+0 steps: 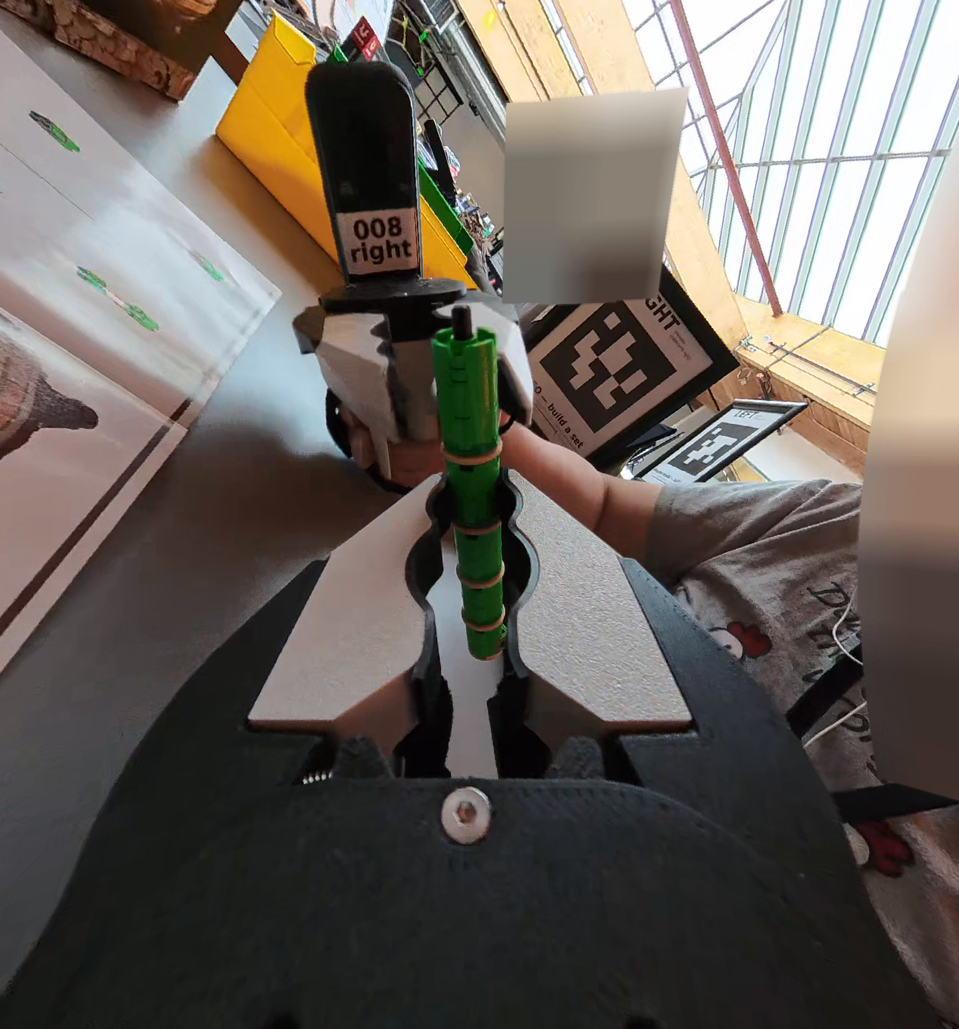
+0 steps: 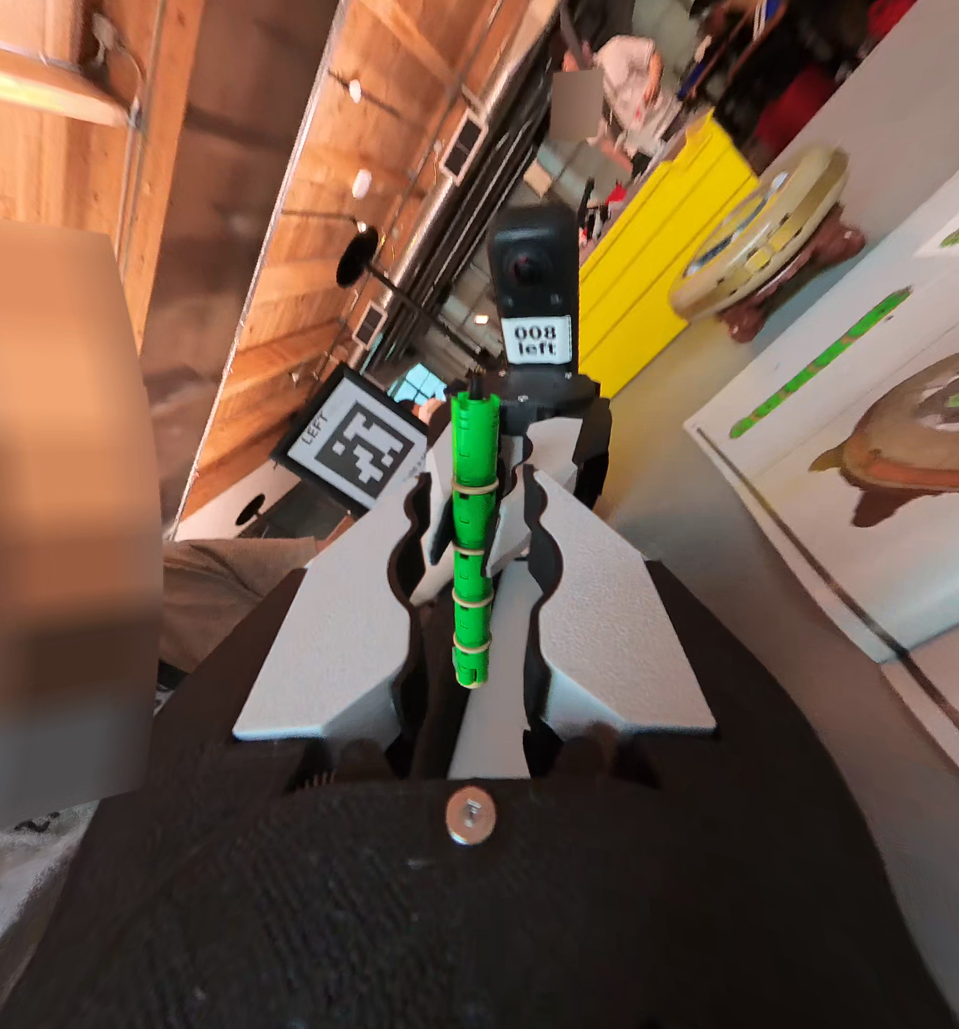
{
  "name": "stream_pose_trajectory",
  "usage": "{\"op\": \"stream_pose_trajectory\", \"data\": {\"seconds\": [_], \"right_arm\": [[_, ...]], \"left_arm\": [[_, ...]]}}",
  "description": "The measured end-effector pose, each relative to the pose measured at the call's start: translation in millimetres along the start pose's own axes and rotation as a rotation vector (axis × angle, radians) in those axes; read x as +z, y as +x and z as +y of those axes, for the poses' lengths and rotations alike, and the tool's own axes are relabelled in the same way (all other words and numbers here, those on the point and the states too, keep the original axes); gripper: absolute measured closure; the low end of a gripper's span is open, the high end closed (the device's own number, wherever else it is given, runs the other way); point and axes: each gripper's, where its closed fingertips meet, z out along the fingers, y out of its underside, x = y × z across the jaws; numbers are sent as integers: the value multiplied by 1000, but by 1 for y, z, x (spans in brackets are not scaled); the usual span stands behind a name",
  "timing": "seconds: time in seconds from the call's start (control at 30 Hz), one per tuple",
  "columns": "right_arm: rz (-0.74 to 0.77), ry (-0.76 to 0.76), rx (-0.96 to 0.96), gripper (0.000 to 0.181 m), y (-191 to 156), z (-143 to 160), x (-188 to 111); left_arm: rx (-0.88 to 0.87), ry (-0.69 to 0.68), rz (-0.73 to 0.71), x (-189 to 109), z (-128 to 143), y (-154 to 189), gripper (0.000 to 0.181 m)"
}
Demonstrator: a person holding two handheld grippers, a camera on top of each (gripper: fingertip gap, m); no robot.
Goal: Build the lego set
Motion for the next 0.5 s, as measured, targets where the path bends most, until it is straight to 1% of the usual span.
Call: {"op": "stream_pose_trajectory", "data": {"seconds": [0.07, 0.13, 0.17, 0.2, 0.3, 0.33, 0.4, 0.5], "right_arm": [[-18, -14, 5, 148, -2, 5, 6], [-65, 10, 46, 152, -6, 3, 9], [-85, 16, 71, 161, -7, 3, 10], [-89, 13, 88, 166, -6, 4, 10], [-128, 3, 119, 166, -12, 4, 8], [-140, 4, 112, 166, -14, 3, 7], [-151, 5, 96, 165, -18, 2, 6], [-142, 18, 77, 166, -19, 0, 3]], "left_arm": [[17, -20, -5, 0, 3, 1, 166], [19, -30, -8, 1, 5, 1, 166], [23, -36, -7, 1, 6, 1, 166], [28, -40, 8, 2, 6, 4, 166], [25, -32, 50, 3, 5, 9, 165], [18, -29, 72, 3, 5, 12, 163], [24, -39, 77, 2, 6, 12, 150], [88, -92, 73, 1, 15, 12, 147]]}}
